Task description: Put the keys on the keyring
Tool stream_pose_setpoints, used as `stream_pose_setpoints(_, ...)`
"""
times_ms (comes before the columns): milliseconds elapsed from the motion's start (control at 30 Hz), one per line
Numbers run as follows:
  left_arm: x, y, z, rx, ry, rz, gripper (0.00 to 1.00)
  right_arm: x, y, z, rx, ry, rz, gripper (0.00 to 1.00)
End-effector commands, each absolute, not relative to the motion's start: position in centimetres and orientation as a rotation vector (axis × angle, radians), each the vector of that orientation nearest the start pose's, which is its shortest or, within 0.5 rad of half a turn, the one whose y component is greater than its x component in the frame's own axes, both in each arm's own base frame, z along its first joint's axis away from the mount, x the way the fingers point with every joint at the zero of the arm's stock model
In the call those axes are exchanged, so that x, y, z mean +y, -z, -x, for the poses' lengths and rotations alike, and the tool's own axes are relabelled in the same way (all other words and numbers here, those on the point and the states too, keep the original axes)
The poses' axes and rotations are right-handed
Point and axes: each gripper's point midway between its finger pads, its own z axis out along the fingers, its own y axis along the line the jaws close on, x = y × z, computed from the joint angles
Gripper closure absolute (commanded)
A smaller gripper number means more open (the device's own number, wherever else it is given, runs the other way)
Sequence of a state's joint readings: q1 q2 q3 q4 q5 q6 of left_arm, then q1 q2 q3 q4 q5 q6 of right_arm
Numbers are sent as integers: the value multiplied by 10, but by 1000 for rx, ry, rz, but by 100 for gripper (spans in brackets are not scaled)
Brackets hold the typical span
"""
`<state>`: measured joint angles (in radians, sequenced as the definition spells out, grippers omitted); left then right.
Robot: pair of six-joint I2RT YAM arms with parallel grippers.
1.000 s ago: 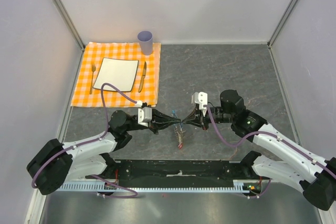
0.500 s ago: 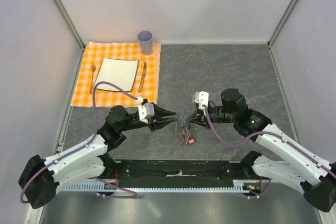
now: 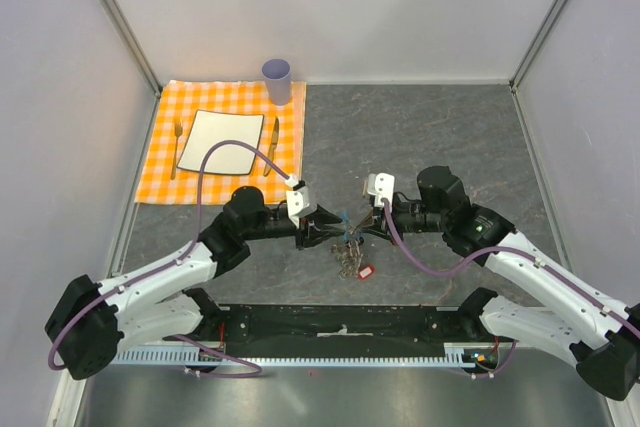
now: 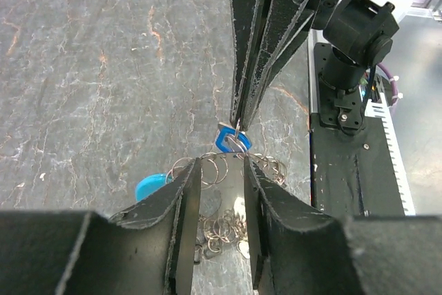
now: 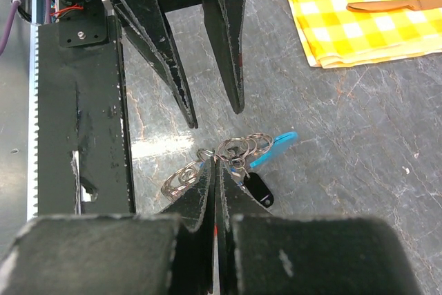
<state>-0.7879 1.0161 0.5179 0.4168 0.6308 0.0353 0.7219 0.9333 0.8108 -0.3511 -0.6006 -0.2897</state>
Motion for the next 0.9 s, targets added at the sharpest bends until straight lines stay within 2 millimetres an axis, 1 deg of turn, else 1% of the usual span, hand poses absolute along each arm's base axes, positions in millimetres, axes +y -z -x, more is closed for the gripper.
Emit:
stream_pose_setpoints(0, -319, -231, -162, 1318, 1121, -1140, 62, 268, -245, -173, 1506, -851, 1297, 100)
stream_pose_setpoints(100, -323, -226, -159, 1373, 1158, -1123, 62, 268, -246, -174, 1510, -850, 1292, 100)
stream_pose_setpoints(233, -328, -221, -158, 1412, 1160, -1107, 62, 268, -244, -175, 1522, -846, 1284, 100)
stream_pose_setpoints(467, -337, -215, -162, 1458, 1132, -1093, 62, 267, -243, -174, 1523, -844, 1283, 100)
stream_pose_setpoints(633, -340, -212, -166, 1482, 1106, -1085, 64, 267, -242, -174, 1522, -850, 1284, 100)
stream_pose_setpoints(733, -340, -210, -168, 1486, 1089, -1084, 69, 266, -242, -173, 1524, -850, 1283, 100)
stream_pose_setpoints(833, -340, -209, -168, 1487, 1085, -1091, 81, 266, -242, -173, 1524, -849, 1281, 100)
stream_pose_setpoints(867, -340, -210, -168, 1486, 1084, -1092, 88, 266, -241, -173, 1526, -847, 1280, 100)
